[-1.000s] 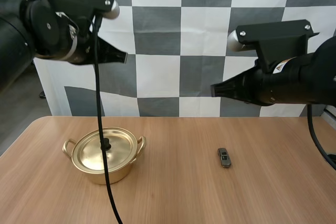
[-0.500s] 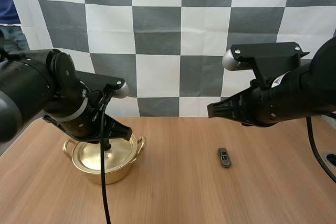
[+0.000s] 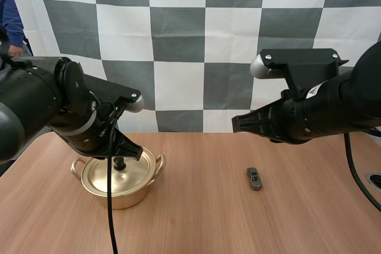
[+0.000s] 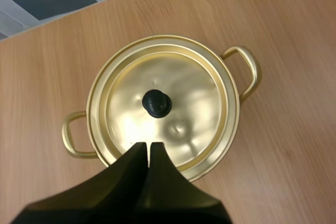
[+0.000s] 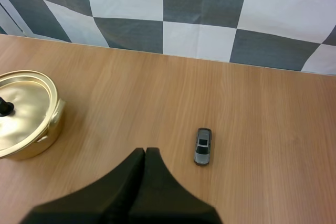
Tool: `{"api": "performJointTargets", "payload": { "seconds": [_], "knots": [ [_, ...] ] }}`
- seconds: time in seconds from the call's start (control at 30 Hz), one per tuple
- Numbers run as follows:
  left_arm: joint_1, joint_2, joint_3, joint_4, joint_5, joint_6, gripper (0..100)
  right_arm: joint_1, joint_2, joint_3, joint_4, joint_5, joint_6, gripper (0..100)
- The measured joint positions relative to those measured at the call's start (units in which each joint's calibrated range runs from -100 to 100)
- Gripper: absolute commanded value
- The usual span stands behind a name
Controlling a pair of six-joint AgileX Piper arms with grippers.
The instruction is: Open the pot, put the car inside, and close it
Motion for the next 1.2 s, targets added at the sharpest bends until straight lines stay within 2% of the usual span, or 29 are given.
{"api": "performJointTargets", "payload": {
  "seconds": [0.2,0.5,0.57,0.67,0.73,0.8,1.0,1.2],
  "knots": [
    [0.0,0.0,0.0,1.2,-0.8,0.0,46,0.0,0.0,0.0,0.9,0.0,-0.3,0],
    [0.0,0.0,-0.7,1.4,-2.5,-2.7,48,0.0,0.0,0.0,0.9,0.0,-1.0,0],
    [0.0,0.0,-0.7,1.4,-4.0,-3.7,51,0.0,0.0,0.0,0.9,0.0,-1.0,0],
    [0.0,0.0,-0.7,1.4,-4.2,-6.1,66,0.0,0.0,0.0,0.9,0.0,-1.0,0],
    [0.0,0.1,-0.7,1.4,-2.0,-6.6,81,0.0,0.0,0.0,0.9,0.0,-1.0,0],
    [0.0,0.2,-0.7,1.5,-0.6,-6.1,100,0.0,0.0,0.0,1.7,0.0,-1.0,0],
    [0.0,0.2,-0.7,1.9,3.2,1.2,100,0.0,0.0,0.0,2.4,0.0,-1.0,0],
    [0.0,2.1,-0.7,-1.8,-3.3,3.6,100,0.0,0.0,0.0,2.4,0.0,-1.0,0]
  ]
}}
